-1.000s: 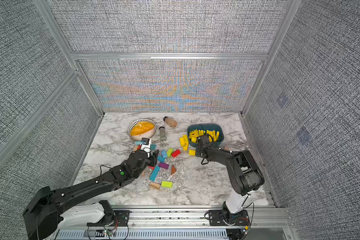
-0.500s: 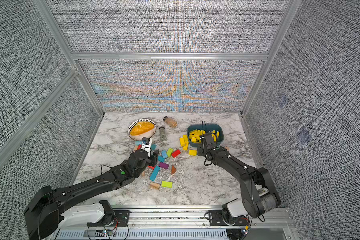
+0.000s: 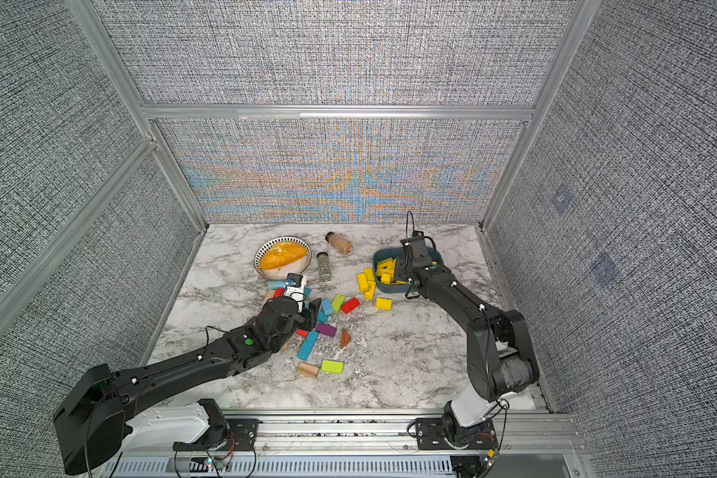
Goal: Pick out the yellow building blocks
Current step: Place the building block in the storage box.
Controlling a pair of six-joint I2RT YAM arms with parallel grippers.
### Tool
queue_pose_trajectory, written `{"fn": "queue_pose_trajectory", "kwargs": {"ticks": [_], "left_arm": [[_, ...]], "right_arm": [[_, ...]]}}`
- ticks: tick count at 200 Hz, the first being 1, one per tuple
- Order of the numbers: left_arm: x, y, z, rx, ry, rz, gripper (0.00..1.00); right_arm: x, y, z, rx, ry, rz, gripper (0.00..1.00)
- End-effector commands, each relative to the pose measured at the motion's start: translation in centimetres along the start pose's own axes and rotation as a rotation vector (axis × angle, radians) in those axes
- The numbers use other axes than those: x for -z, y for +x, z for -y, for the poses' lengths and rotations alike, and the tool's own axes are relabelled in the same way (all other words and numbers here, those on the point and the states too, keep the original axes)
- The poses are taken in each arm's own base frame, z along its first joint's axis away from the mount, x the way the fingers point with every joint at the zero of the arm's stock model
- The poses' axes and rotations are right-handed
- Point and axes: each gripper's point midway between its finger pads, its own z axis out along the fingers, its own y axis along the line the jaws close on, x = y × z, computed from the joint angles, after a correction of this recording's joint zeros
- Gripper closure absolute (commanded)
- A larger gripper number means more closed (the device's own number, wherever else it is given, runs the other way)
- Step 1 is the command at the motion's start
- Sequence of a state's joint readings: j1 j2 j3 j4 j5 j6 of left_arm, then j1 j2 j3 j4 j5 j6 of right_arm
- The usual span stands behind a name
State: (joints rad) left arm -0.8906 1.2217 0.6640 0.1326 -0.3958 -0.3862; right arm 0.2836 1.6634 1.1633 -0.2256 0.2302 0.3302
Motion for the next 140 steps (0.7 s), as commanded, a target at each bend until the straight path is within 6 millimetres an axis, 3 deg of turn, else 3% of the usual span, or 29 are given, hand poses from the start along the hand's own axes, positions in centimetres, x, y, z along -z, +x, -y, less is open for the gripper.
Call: {"fn": "queue_pose_trajectory", "kwargs": {"ticks": [1,59,140], "left_arm": [[0.1,-0.2,0.2,0.009,0.01,0.003,0.4],[0.4,0.0,-0.3,0.003,-0.005,0.005,0.4],[0.6,-1.5,0.1,-0.013,-0.005,0.027,0.4]], "right_arm": [[-1.8,-0.6,-0.4,-0.009,-0.009,0.004,0.54],[-5.3,-1.6,-1.2,0.017,-0.015,-0.018,0.54],[-8.2,-0.1,-3.9,0.111,0.005,-0.075,0.51]]}}
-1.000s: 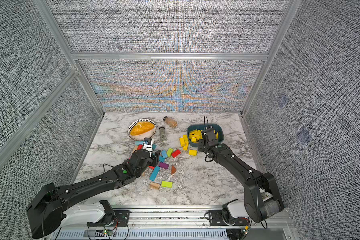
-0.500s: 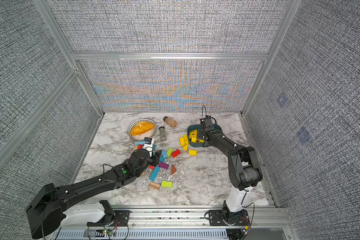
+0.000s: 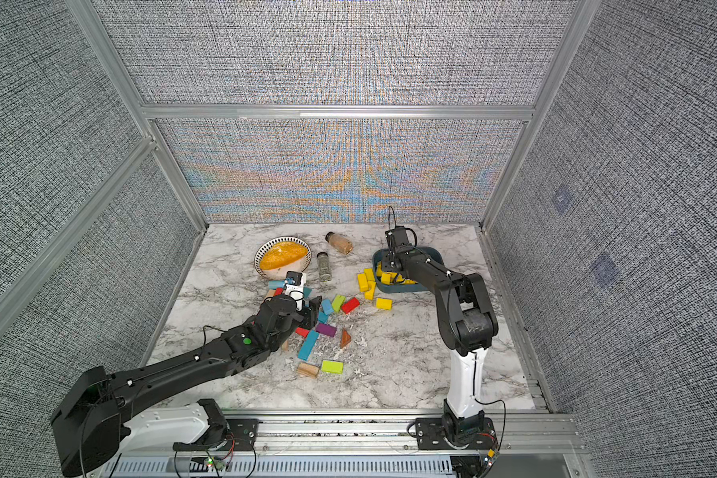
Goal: Pick out the yellow building blocks
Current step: Place the building block in the storage box, then pick up the building block from the center of the board.
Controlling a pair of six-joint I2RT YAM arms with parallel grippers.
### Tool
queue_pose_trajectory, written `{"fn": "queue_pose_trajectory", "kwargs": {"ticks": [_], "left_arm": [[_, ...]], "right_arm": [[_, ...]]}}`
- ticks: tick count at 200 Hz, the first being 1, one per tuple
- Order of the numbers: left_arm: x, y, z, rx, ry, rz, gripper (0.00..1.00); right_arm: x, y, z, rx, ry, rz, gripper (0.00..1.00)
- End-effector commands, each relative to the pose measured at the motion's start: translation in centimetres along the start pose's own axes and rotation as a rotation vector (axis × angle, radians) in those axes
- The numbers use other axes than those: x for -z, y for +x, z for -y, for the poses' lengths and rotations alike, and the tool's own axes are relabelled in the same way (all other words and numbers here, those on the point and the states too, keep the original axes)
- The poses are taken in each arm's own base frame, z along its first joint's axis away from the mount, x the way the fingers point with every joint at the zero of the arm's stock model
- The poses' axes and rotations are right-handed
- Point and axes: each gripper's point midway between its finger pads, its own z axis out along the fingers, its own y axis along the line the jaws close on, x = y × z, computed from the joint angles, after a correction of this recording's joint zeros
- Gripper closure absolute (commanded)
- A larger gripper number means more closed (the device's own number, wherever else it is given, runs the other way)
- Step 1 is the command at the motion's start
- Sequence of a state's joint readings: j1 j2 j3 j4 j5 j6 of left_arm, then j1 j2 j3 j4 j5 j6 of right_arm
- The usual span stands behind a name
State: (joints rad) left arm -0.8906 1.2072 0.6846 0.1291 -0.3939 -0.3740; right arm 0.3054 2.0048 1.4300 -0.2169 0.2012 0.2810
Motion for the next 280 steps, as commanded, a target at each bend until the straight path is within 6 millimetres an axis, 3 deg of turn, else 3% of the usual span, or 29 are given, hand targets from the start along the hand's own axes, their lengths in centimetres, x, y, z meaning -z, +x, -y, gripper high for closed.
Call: {"fn": "queue_pose_trajectory", "kwargs": {"ticks": [1,69,109,130,166,198,228,280], "left_arm": [[0.2,-0.2,-0.3,-0.015,-0.018,-0.001,0.4],[1.2,-0.4,-1.6,-0.004,-0.06,0.025,0.4],[1.5,-0.6,-1.7,0.001,-0.06,0.031,0.4],[1.6,-0.7,-1.7,0.003,-0.061,0.036,0.4],[1.6,-0.4,-2.1,0.009,-0.076,0.038,0.4],[1.5,-0.3,-2.3,0.015,-0.092,0.045,0.4],[1.2,-0.3,-2.2,0.023,-0.09,0.046,0.4],[1.4,-0.2,-2.3,0.029,-0.093,0.04,0.4]], "right_arm": [[-0.1,0.1,0.0,0.031,0.031,-0.004,0.5],[0.6,-0.5,-0.3,0.058,0.061,0.013,0.32],[3.8,-2.8,-0.7,0.071,0.041,0.066,0.29],[6.4,-2.8,-0.7,0.078,0.027,0.088,0.29],[10.2,1.6,-1.8,0.106,-0.047,0.071,0.29],[11.6,6.6,-2.7,0.089,-0.112,-0.003,0.3],[11.2,10.3,-3.0,0.057,-0.133,-0.062,0.3],[8.7,12.1,-3.9,-0.021,-0.147,-0.1,0.28]]}}
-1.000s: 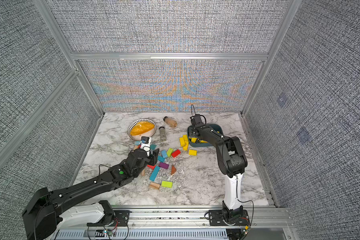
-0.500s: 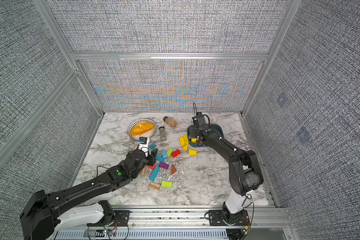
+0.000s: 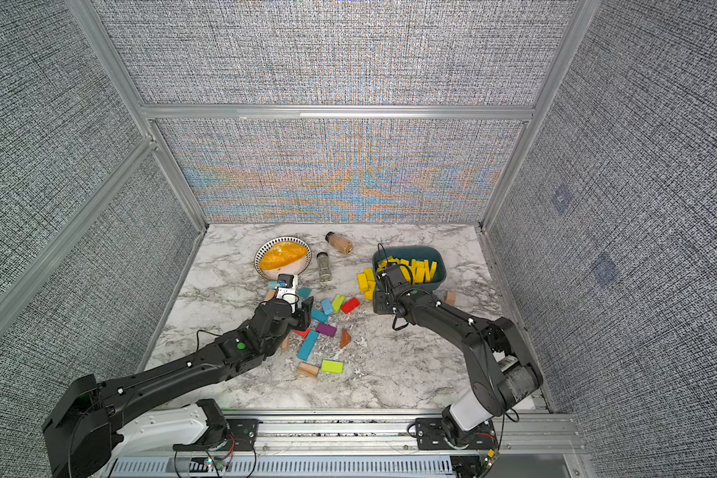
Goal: Pick out the yellow building blocks
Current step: Pick up the building block from the center of the board.
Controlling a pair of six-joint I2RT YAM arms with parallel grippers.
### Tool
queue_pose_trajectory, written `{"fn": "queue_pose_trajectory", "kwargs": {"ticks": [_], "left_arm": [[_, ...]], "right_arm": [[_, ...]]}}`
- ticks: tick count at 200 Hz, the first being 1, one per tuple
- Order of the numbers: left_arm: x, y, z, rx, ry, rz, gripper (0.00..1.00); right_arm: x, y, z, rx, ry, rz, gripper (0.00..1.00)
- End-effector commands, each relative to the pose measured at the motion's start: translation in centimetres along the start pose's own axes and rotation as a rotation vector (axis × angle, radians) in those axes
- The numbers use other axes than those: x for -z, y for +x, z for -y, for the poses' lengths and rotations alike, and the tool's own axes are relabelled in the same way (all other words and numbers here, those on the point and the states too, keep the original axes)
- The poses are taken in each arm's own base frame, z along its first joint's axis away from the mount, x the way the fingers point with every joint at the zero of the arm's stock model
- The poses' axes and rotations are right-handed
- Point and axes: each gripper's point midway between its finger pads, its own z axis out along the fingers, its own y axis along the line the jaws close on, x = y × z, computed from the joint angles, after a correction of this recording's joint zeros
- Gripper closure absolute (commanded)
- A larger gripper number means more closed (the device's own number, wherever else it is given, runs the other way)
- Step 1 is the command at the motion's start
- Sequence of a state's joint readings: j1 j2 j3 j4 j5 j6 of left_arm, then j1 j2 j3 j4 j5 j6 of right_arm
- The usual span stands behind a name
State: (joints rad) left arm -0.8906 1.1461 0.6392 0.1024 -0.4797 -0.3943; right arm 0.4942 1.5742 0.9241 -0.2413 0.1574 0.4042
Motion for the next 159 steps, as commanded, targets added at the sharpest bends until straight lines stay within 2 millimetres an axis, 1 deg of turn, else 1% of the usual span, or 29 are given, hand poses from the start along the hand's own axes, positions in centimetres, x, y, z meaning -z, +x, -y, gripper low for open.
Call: {"fn": "queue_pose_trajectory", "kwargs": {"ticks": [1,44,73,105,145,159], "left_arm": [[0.3,-0.6,-0.2,0.014,-0.009,0.018,0.4],[0.8,-0.6,-0.7,0.015,-0.017,0.027,0.4],[0.8,-0.6,-0.8,0.013,-0.025,0.028,0.4],[0.9,-0.8,-0.9,0.012,-0.032,0.033,0.4],[0.9,-0.6,-1.2,0.011,-0.044,0.034,0.4],[0.9,-0.6,-1.2,0.01,-0.044,0.034,0.4]], "right_arm": [[-1.0,-0.5,-0.8,-0.064,-0.026,0.023,0.28],[-2.7,-0.7,-0.4,-0.095,0.019,0.034,0.26],[-3.7,-0.5,0.1,-0.107,0.054,0.032,0.26],[-4.6,0.1,0.2,-0.102,0.065,0.01,0.26],[-5.4,0.6,0.2,-0.097,0.075,-0.007,0.28],[-5.5,0.7,0.2,-0.097,0.08,-0.015,0.31]]}}
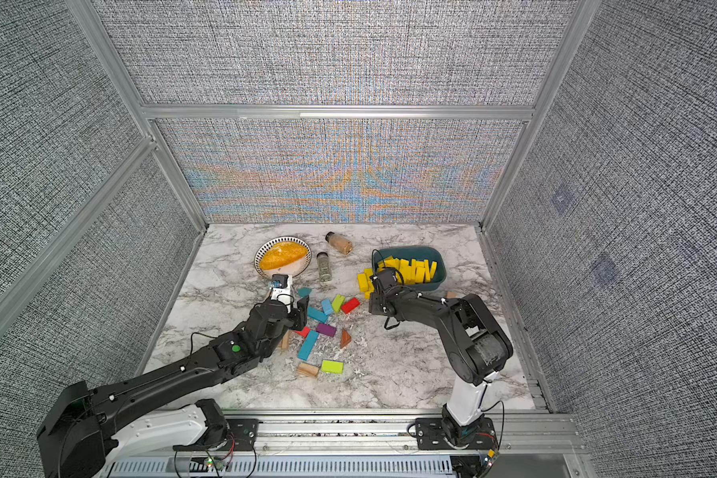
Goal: Pick out the yellow building blocks
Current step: Pick up the building block from the center of the board, then place the building block in the storage box.
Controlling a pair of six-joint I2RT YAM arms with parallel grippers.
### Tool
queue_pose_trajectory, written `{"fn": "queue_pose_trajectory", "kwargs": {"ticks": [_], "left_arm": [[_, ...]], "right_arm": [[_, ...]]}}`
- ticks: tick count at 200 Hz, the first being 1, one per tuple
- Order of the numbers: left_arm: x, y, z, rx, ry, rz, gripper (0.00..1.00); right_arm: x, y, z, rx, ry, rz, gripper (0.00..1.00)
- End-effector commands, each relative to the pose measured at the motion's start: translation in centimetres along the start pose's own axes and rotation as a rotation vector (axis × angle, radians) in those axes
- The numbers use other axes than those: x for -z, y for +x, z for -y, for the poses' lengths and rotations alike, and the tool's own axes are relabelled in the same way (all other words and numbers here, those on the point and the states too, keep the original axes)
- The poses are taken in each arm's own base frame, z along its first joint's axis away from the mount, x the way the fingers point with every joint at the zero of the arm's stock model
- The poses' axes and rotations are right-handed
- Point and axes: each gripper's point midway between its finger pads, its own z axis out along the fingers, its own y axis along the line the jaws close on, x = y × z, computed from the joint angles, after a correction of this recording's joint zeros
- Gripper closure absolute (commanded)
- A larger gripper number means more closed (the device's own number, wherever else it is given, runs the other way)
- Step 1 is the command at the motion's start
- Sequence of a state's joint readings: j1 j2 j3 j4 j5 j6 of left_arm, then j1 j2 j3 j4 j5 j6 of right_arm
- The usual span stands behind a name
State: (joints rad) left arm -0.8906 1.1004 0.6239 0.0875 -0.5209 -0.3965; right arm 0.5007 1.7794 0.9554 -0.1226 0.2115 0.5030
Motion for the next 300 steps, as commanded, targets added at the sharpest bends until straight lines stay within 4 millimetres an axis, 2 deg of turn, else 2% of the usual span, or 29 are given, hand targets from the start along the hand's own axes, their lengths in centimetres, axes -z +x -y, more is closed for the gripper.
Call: {"fn": "queue_pose_trajectory", "kwargs": {"ticks": [1,30,64,104,143,163,188,217,237,262,300], "left_arm": [[0.1,-0.1,-0.2,0.001,-0.011,0.006,0.4],[0.1,-0.1,-0.3,0.001,-0.014,0.009,0.39],[0.0,-0.1,-0.3,0.003,-0.016,0.008,0.39],[0.0,0.1,-0.4,0.002,-0.024,-0.004,0.39],[-0.1,0.6,-0.7,0.015,-0.035,-0.012,0.39],[-0.4,0.7,-0.4,0.025,-0.027,-0.015,0.39],[-0.6,0.4,0.0,0.03,-0.021,-0.017,0.39],[-0.5,0.1,-0.3,0.024,-0.037,-0.021,0.39],[-0.4,0.3,-0.6,0.032,-0.048,-0.019,0.39],[-0.3,0.3,-0.8,0.038,-0.056,-0.015,0.39],[-0.2,0.3,-1.1,0.036,-0.068,-0.02,0.39]], "right_arm": [[-0.2,-0.3,0.0,-0.014,0.011,0.01,0.31],[-0.1,-0.2,0.0,-0.011,0.014,0.009,0.37],[0.6,-0.3,-0.1,0.0,0.009,0.016,0.5],[3.3,-0.9,0.2,0.007,0.001,0.056,0.64],[7.4,-1.2,1.5,0.02,0.001,0.107,0.66],[9.0,-2.6,2.0,0.014,-0.006,0.157,0.66],[9.7,-5.1,3.3,-0.011,0.006,0.2,0.66],[9.6,-8.6,4.8,-0.045,0.015,0.247,0.66],[8.4,-10.4,6.0,-0.066,0.026,0.249,0.66],[6.3,-11.7,6.9,-0.083,0.021,0.232,0.66],[2.7,-12.4,8.3,-0.099,0.037,0.194,0.66]]}}
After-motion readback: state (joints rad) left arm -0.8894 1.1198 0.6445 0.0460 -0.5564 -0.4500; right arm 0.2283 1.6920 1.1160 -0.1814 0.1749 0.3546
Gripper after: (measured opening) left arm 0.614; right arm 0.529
